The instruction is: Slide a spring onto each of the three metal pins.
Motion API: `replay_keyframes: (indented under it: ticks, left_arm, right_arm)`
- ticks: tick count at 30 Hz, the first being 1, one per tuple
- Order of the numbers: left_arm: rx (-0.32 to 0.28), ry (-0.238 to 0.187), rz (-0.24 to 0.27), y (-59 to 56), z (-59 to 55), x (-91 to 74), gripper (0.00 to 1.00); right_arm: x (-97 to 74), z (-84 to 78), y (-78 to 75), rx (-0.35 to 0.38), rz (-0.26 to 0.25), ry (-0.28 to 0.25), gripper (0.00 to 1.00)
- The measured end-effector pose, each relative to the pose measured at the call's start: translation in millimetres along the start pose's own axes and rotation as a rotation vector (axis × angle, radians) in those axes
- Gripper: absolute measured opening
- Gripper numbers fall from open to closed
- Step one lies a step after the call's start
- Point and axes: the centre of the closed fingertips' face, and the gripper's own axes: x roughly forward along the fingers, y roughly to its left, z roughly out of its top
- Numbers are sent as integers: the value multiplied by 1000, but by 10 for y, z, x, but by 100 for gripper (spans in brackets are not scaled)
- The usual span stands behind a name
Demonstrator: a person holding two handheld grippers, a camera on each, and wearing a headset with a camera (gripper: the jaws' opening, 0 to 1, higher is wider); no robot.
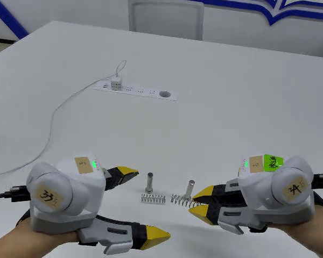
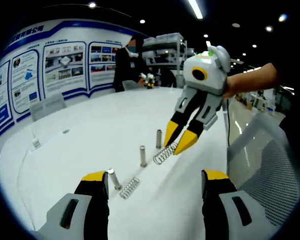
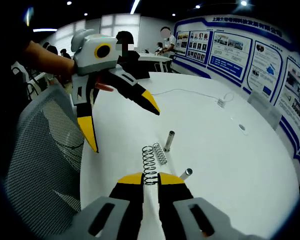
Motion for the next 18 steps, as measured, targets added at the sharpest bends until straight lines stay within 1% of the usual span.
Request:
replay_keyframes:
  ticks: [2, 5, 9, 11, 15, 16, 18]
  left_arm:
    - [6, 4, -22, -44, -1, 20, 72]
    - [31, 11, -50, -100, 3, 41, 66]
    - [43, 12, -78, -153, 5, 61, 61]
    - [48, 16, -90, -170, 2, 70, 56]
    - [35, -2, -128, -230, 49, 90, 46]
    - [38, -6, -130, -234, 60, 94, 44]
    - [45, -9, -136, -251, 84, 107, 42]
  right_arm:
    - [-15, 22, 39, -19, 8, 2, 11]
    - [-36, 48, 84, -37, 17, 0, 11]
    - [-44, 31, 133, -70, 35, 10, 11]
    - [-49, 27, 153, -73, 40, 13, 11]
    - [-61, 32, 217, -101, 54, 21, 11]
    - [-62, 38, 224, -103, 55, 20, 11]
    - [-63, 48, 236, -104, 60, 17, 11]
